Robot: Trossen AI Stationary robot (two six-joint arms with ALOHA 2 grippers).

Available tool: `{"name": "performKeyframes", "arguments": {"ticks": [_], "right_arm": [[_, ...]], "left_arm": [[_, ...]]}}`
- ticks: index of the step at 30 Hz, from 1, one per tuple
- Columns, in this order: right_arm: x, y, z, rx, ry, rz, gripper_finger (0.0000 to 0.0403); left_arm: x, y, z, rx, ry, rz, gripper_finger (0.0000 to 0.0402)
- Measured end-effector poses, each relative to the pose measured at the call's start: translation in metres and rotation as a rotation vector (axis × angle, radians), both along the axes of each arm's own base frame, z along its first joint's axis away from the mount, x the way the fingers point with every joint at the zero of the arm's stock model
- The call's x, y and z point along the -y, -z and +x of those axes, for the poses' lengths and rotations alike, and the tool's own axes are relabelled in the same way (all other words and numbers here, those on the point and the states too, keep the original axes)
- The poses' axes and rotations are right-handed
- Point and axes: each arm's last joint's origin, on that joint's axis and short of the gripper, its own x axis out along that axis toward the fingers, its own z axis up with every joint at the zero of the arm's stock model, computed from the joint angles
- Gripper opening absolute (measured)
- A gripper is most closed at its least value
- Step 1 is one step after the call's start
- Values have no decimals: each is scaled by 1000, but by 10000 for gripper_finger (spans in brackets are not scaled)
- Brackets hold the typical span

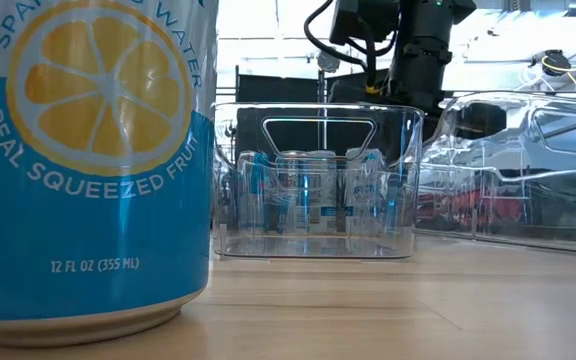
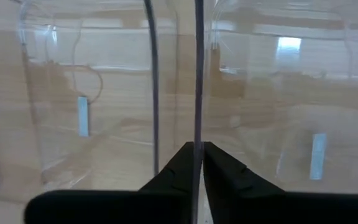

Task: Sort soda cans
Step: Move the right transparent bin beside the middle transparent bin, then put the bottom left blue-white soda can into the left transparent bin

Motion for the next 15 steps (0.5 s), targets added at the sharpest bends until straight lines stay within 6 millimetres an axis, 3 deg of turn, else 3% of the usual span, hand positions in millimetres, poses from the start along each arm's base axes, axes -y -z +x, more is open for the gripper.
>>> {"name": "performKeyframes", "arguments": {"ticks": [10, 15], "right_arm": [[0, -1, -1, 2, -14, -3, 91], [0, -16, -6, 49, -36, -7, 98]], "left_arm": [[0, 0, 0, 0, 0, 0, 144], [0, 0, 0, 0, 0, 0, 144]]}}
